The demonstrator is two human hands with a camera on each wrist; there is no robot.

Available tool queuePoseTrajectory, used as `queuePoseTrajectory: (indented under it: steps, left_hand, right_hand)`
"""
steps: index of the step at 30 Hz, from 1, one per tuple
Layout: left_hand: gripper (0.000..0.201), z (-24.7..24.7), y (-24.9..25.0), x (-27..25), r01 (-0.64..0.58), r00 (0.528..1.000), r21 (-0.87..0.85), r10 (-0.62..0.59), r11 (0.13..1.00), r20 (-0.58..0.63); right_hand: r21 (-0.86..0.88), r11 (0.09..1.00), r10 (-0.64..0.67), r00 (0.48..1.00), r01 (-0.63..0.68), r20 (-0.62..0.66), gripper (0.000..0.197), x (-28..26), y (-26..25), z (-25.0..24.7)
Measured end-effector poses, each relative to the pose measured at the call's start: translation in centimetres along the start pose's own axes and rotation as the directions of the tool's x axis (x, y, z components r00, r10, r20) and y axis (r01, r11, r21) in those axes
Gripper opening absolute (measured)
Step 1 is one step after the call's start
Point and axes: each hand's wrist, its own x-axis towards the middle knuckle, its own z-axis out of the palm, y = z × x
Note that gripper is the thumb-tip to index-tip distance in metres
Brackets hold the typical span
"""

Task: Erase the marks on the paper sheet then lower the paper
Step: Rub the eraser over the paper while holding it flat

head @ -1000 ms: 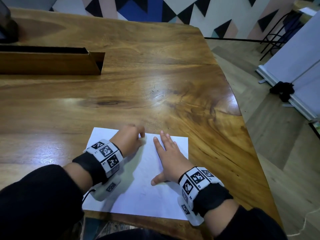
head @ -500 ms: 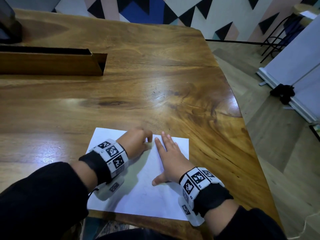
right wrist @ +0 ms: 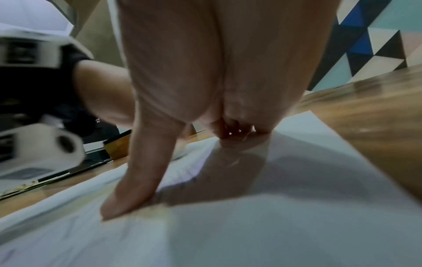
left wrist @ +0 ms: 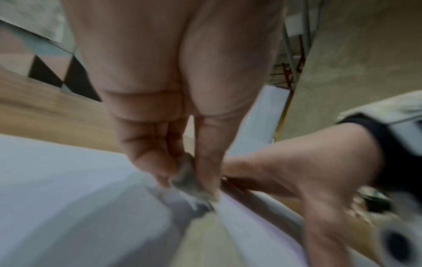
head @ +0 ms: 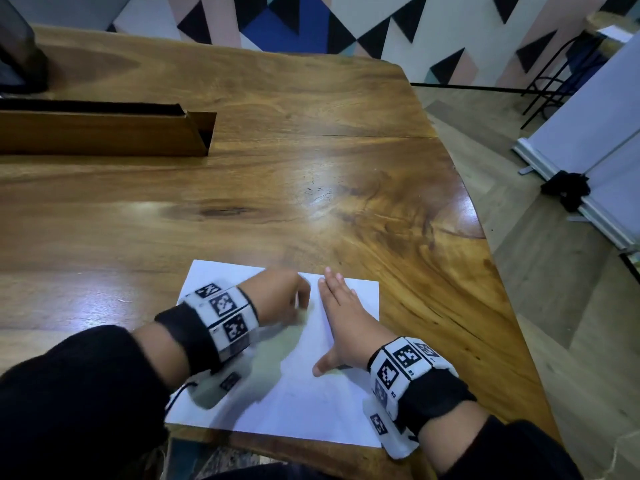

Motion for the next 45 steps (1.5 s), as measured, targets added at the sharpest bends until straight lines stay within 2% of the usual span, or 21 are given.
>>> queuePoseTrajectory:
  steps: [2,4,6,8,10,12,14,15,16,19,21,23,25,26,31,36,38,40,42,44,45]
  left_hand:
    - [0.019,-0.1,0.3,1.6,0.037,0.986,-0.036,-0.042,0.999,-0.163]
    - [0.017,0.6,0.2,1.7,0.035,0.973,-0.062,-0.048,0.997,-0.225]
    - [0.011,1.2,-0.1,0.9,-0.028,0.989,-0.046,0.021,0.999,-0.149]
    - [0.007,1.2,-0.4,0.2,-0.085,0.996,-0.029,0.086,0.996,0.025]
    - [0.009,0.5,-0.3,0.5,-0.079,0.991,-0.027,0.081,0.997,0.102]
    - [0.012,0.3,-0.2,1.7,-0.035,0.998,-0.027,0.034,0.999,-0.043]
    - [0.012,0.8,0.0,2.2,-0.003,0.975,-0.020,-0.002,1.000,-0.221]
    - [0.011,1.1,0.0,1.9,-0.011,0.970,-0.034,0.002,0.999,-0.242]
    - [0.009,1.5,-0.1,1.4,-0.034,0.978,-0.041,0.025,0.999,-0.205]
    - [0.008,1.7,-0.3,-0.1,-0.133,0.990,-0.004,0.133,0.991,0.055]
    - [0.011,1.2,-0.5,0.1,-0.133,0.986,-0.005,0.133,0.991,0.100]
    - [0.012,0.9,-0.7,1.3,-0.059,0.997,-0.048,0.056,0.997,-0.053]
    - [0.010,1.3,-0.4,1.8,0.002,0.969,-0.054,-0.016,0.999,-0.247]
    - [0.010,1.6,0.0,1.6,-0.010,0.963,-0.049,-0.003,0.999,-0.268]
    - [0.008,3.2,0.6,-1.6,-0.193,0.981,-0.009,0.193,0.981,-0.001]
    - [0.005,4.0,0.2,-2.8,-0.208,0.975,0.024,0.205,0.978,0.084]
    - [0.007,3.5,-0.2,-1.8,-0.171,0.985,0.014,0.170,0.985,0.041]
    - [0.009,2.4,-1.0,0.0,-0.094,0.991,-0.011,0.093,0.995,-0.099]
    - [0.007,1.4,-1.7,1.3,-0.053,0.970,-0.034,0.044,0.998,-0.239]
    - [0.002,1.3,-1.7,1.3,-0.077,0.964,-0.017,0.070,0.997,-0.255]
    - [0.003,1.5,-1.5,0.7,-0.109,0.973,-0.004,0.106,0.994,-0.206]
  right_hand:
    - [0.003,1.000,0.001,1.000,0.000,-0.005,0.138,0.0,0.0,0.0]
    - [-0.002,1.000,0.001,1.000,-0.001,-0.014,0.139,0.1,0.0,0.1]
    - [-0.006,1.000,-0.001,1.000,0.001,-0.016,0.138,0.1,0.0,0.1]
    - [-0.012,1.000,-0.005,1.000,0.005,-0.014,0.138,0.0,0.0,0.0]
    - [-0.016,1.000,-0.004,1.000,0.004,-0.015,0.138,-0.1,-0.1,0.0]
    - [-0.020,1.000,0.001,1.000,-0.001,-0.014,0.137,0.0,-0.1,0.0]
    - [-0.020,1.000,0.003,1.000,-0.004,-0.014,0.138,0.0,-0.1,-0.1]
    - [-0.020,1.000,0.002,1.000,-0.002,-0.015,0.138,0.0,-0.1,-0.1]
    - [-0.018,1.000,-0.001,1.000,0.001,-0.014,0.138,-0.1,-0.1,-0.1]
    - [-0.015,1.000,-0.005,1.000,0.005,-0.019,0.138,-0.1,-0.1,-0.1]
    - [-0.026,1.000,-0.005,1.000,0.005,-0.014,0.138,-0.1,-0.2,0.0]
    - [-0.030,1.000,-0.003,1.000,0.003,-0.012,0.138,0.0,-0.1,0.0]
    - [-0.036,0.999,0.000,1.000,0.000,-0.008,0.138,0.1,-0.1,-0.1]
    - [-0.043,0.999,0.000,1.000,-0.001,-0.005,0.137,0.1,-0.2,-0.1]
    - [-0.056,0.998,0.007,1.000,-0.007,0.008,0.137,0.0,-0.2,-0.1]
    - [-0.050,0.999,0.007,1.000,-0.007,0.013,0.136,0.0,-0.2,-0.1]
    - [-0.052,0.999,0.005,1.000,-0.004,0.011,0.136,0.0,-0.2,-0.1]
    - [-0.053,0.999,0.002,1.000,-0.001,0.012,0.137,-0.1,-0.1,0.0]
    - [-0.050,0.999,0.004,1.000,-0.003,0.014,0.137,-0.1,0.0,0.0]
    - [-0.041,0.999,0.004,1.000,-0.004,0.012,0.138,-0.1,-0.1,0.0]
    - [-0.036,0.999,0.003,1.000,-0.002,0.009,0.138,-0.1,-0.1,0.0]
